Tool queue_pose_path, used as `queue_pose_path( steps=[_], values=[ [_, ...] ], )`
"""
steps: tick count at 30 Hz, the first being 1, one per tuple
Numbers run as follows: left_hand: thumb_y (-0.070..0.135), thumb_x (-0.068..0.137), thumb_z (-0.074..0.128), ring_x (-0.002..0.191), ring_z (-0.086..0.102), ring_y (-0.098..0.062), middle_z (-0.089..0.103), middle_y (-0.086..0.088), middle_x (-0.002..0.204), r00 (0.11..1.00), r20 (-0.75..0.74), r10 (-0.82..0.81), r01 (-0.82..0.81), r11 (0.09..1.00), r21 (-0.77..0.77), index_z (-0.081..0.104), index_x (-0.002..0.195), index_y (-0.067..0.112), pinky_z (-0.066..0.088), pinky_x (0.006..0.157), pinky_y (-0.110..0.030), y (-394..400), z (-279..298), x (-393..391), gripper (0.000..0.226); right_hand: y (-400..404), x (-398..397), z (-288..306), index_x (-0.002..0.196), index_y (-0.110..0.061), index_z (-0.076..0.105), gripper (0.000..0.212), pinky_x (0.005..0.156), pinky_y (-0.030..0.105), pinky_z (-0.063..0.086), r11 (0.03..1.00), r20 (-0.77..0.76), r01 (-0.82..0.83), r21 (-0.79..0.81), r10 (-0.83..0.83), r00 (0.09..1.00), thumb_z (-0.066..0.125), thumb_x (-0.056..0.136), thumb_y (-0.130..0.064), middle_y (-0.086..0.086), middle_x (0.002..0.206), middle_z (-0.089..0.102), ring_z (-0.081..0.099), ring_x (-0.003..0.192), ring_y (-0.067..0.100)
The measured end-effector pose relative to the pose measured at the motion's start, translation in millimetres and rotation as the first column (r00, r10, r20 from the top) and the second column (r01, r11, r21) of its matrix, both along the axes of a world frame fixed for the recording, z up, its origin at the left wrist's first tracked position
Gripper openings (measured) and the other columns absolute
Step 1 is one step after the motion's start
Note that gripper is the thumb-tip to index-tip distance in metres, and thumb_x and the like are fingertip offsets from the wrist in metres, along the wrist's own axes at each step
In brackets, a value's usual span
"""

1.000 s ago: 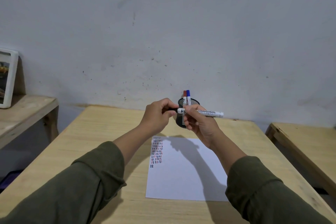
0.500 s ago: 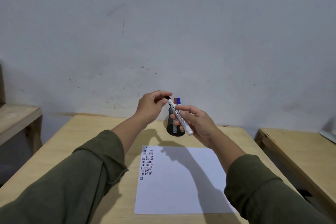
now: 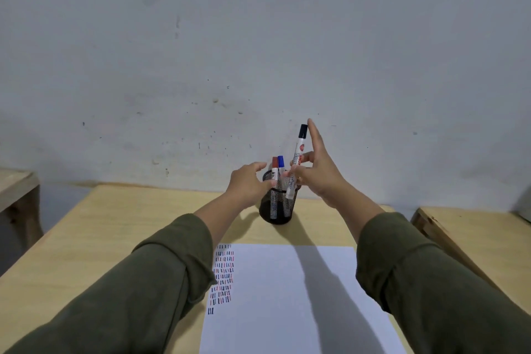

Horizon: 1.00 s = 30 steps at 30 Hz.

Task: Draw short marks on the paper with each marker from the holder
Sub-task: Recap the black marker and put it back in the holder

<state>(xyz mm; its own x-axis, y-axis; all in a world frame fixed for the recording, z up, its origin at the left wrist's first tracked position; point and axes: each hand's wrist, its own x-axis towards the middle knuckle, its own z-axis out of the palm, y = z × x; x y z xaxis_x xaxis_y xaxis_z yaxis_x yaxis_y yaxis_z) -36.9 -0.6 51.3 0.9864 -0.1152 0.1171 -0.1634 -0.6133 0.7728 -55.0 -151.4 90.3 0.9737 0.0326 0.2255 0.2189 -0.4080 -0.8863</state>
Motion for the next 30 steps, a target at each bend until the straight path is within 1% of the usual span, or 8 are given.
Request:
queue_pose_path(
  steps=[2, 5, 11, 16, 21, 26, 28, 30],
  values=[
    [0.032, 0.086, 0.061, 0.134, 0.040, -0.024, 0.047, -0.007, 0.143, 1.000, -0.002, 0.004, -0.004, 0.999, 0.040, 0.043, 0.138, 0.017, 0.030, 0.112, -0.037, -0.2, -4.8, 7.7, 0.057, 0.8, 11.5, 1.2, 0.141, -0.058, 0.002, 0.101, 0.065, 0.029, 0.056, 0.998, 0.041, 0.026, -0.052, -0.024, 0.999, 0.053, 0.083, 0.008, 0.005, 0.127, 0.048, 0.062, 0.094, 0.017],
    [0.034, 0.086, 0.060, 0.135, 0.039, -0.024, 0.046, -0.007, 0.144, 1.000, -0.012, 0.012, -0.011, 0.997, 0.072, 0.043, 0.138, 0.016, 0.029, 0.113, -0.035, 2.8, -10.1, 18.1, 0.058, 2.1, 23.3, 0.9, 0.144, -0.053, 0.003, 0.097, 0.067, 0.032, 0.055, 0.992, 0.079, 0.080, -0.095, -0.072, 0.994, 0.050, 0.085, 0.008, -0.007, 0.104, 0.051, 0.058, 0.082, 0.012],
    [0.041, 0.086, 0.058, 0.134, 0.041, -0.023, 0.047, -0.005, 0.144, 0.999, -0.048, 0.010, -0.007, 0.997, 0.073, 0.046, 0.137, 0.016, 0.031, 0.112, -0.038, 5.6, -19.2, 32.1, 0.058, 8.9, 39.1, -20.6, 0.143, -0.048, 0.013, 0.087, 0.063, 0.030, 0.051, 0.979, 0.062, 0.123, -0.161, -0.114, 0.992, 0.050, 0.086, 0.006, 0.001, 0.091, 0.056, 0.059, 0.074, 0.016],
    [0.041, 0.084, 0.060, 0.132, 0.044, -0.023, 0.051, -0.005, 0.141, 0.997, -0.076, -0.019, 0.023, 0.999, 0.047, 0.051, 0.133, 0.017, 0.033, 0.111, -0.038, 5.3, -26.9, 35.4, 0.056, 10.2, 45.9, -36.1, 0.142, -0.038, 0.022, 0.081, 0.052, 0.018, 0.041, 0.961, 0.026, 0.075, -0.266, -0.071, 0.997, 0.054, 0.082, 0.004, -0.012, 0.070, 0.051, 0.054, 0.063, 0.009],
    [0.038, 0.083, 0.063, 0.123, 0.053, -0.020, 0.057, -0.005, 0.134, 0.994, -0.107, -0.028, 0.026, 1.000, -0.017, 0.057, 0.128, 0.019, 0.042, 0.104, -0.037, 5.2, -26.8, 37.8, 0.049, 9.7, 55.4, -44.1, 0.140, -0.029, 0.029, 0.078, 0.045, 0.006, 0.038, 0.938, 0.004, 0.067, -0.340, -0.070, 0.998, 0.062, 0.077, 0.004, -0.014, 0.073, 0.050, 0.053, 0.065, 0.003],
    [0.030, 0.082, 0.066, 0.122, 0.053, -0.018, 0.057, -0.005, 0.134, 0.993, -0.116, -0.031, 0.019, 0.995, -0.097, 0.054, 0.130, 0.017, 0.046, 0.101, -0.039, 4.5, -24.0, 38.4, 0.051, 10.1, 62.8, -48.5, 0.139, -0.026, 0.031, 0.081, 0.051, 0.014, 0.036, 0.906, 0.012, 0.061, -0.419, -0.061, 0.998, 0.069, 0.073, 0.000, 0.005, 0.086, 0.058, 0.054, 0.070, 0.015],
    [0.028, 0.083, 0.066, 0.122, 0.053, -0.018, 0.058, -0.003, 0.133, 0.993, -0.111, -0.036, 0.024, 0.994, -0.108, 0.055, 0.129, 0.018, 0.045, 0.102, -0.037, 4.2, -23.7, 38.6, 0.049, 10.6, 64.9, -51.1, 0.135, -0.021, 0.037, 0.073, 0.055, 0.019, 0.037, 0.886, 0.034, 0.075, -0.457, -0.066, 0.997, 0.069, 0.073, -0.002, 0.008, 0.090, 0.058, 0.053, 0.078, 0.020],
    [0.026, 0.083, 0.066, 0.120, 0.054, -0.019, 0.060, -0.003, 0.130, 0.994, -0.106, -0.042, 0.029, 0.993, -0.116, 0.058, 0.126, 0.020, 0.045, 0.101, -0.037, 3.7, -23.7, 38.6, 0.044, 10.2, 67.4, -54.4, 0.129, -0.018, 0.043, 0.062, 0.067, 0.024, 0.036, 0.870, 0.063, 0.111, -0.481, -0.093, 0.994, 0.068, 0.074, -0.005, 0.013, 0.098, 0.059, 0.052, 0.085, 0.024]
  ],
)
